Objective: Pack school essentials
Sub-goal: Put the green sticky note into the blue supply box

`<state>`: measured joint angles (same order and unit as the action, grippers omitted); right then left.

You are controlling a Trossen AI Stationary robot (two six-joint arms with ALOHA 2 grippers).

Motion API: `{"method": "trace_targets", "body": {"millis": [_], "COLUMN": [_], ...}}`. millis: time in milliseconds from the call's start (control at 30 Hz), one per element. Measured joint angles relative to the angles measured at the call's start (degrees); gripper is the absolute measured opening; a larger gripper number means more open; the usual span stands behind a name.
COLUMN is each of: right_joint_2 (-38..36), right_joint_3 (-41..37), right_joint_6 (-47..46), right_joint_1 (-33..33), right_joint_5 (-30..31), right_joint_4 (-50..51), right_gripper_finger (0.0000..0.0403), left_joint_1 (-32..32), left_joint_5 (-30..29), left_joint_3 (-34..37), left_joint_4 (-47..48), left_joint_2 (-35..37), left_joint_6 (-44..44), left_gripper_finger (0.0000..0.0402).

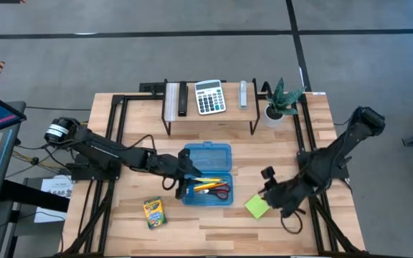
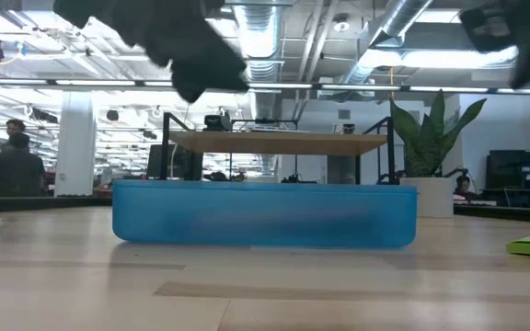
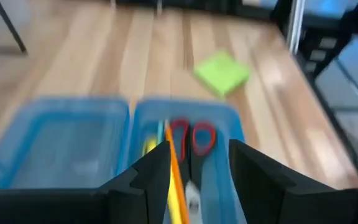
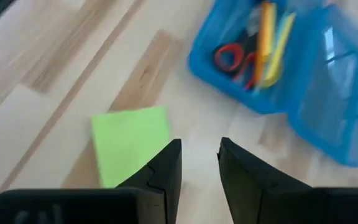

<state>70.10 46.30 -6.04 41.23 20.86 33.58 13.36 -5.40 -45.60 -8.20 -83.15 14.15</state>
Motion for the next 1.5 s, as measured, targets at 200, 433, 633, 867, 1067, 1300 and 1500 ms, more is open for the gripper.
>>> {"method": "trace_targets", "body": {"millis": [200, 433, 633, 867, 1067, 1300, 1500], "right_joint_2": [7.58, 13.48, 18.07, 23.61, 26.47, 27.85, 27.72], "right_joint_3": [0.0, 0.0, 0.02, 0.02, 0.37, 0.58, 0.37], "right_joint_6": [-5.83, -8.5, -9.01, -10.48, -10.65, -9.14, -6.6], "right_joint_1": [3.69, 6.15, 8.03, 8.64, 8.16, 8.25, 8.2], "right_joint_5": [-0.02, -0.02, -0.53, -1.66, -1.57, -1.18, -1.23], "right_joint_4": [0.14, -1.83, -6.14, -7.04, -6.58, -5.33, -5.29], "right_gripper_finger": [0.0173, 0.0264, 0.0292, 0.0293, 0.0293, 0.0276, 0.0215], "left_joint_1": [2.12, 2.86, 2.84, 2.86, 2.86, 2.86, 2.89], "left_joint_5": [-4.37, -4.67, -5.58, -5.56, -5.69, -6.5, -6.98], "left_joint_3": [0.0, -0.02, 0.0, -0.01, -0.01, -0.02, 0.0], "left_joint_4": [-9.22, -16.2, -16.49, -16.58, -16.6, -16.57, -16.55], "left_joint_2": [0.0, 0.0, 0.0, -0.05, -0.07, -0.07, -0.07], "left_joint_6": [-3.31, -7.5, -7.52, -7.52, -7.49, -7.24, -7.17], "left_gripper_finger": [0.0132, 0.0121, 0.0118, 0.0118, 0.0118, 0.0118, 0.0118]}}
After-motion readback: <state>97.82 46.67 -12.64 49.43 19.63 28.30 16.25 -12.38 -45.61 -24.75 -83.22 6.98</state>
